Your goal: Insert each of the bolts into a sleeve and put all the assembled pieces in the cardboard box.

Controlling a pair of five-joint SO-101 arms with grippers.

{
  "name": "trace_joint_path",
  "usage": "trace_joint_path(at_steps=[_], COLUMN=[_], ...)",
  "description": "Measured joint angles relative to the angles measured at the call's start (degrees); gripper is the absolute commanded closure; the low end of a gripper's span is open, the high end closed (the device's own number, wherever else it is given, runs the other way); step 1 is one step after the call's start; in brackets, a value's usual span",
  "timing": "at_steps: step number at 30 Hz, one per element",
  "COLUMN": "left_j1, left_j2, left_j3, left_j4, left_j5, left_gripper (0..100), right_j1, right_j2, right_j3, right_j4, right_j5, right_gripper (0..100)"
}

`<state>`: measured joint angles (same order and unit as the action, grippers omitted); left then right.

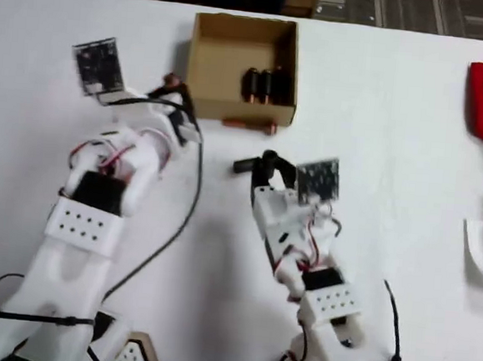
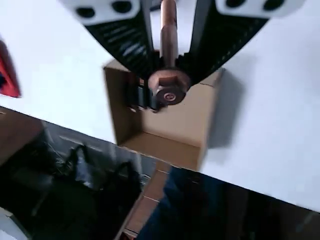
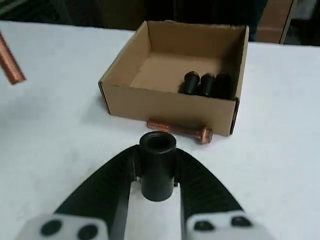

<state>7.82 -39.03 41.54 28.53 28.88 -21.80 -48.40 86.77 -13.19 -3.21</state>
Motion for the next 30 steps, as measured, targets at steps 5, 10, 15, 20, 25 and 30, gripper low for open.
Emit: trace_joint_path(at_steps=[5,10,15,20,25,30], left_j1=[7.38,11.52,12.57,13.27,16.88,17.76], left_j2=[0.0,0.18,1.14,7.56,13.45,14.86], left_j3=[0.0,-0.44,-3.6,-7.74,-13.19,-15.21], left_j4=[-0.09,-1.49,-4.4,-4.31,-0.09,3.34], left_j5=[-0.09,-0.09,-0.09,-2.02,-5.01,-7.38], left_gripper=[97,97,97,97,97,97], right_j1=[0.0,-0.44,-2.64,-2.73,-2.9,-1.67], right_j2=[-5.71,-7.56,-7.74,-7.74,-7.74,-7.74], right_j3=[5.71,7.3,8.0,8.0,8.18,8.18], right_j4=[-7.74,-8.35,-8.35,-8.35,-8.35,-8.35], right_j5=[0.18,0.18,0.18,0.18,0.18,0.18], right_gripper=[97.8,97.8,97.8,97.8,97.8,97.8])
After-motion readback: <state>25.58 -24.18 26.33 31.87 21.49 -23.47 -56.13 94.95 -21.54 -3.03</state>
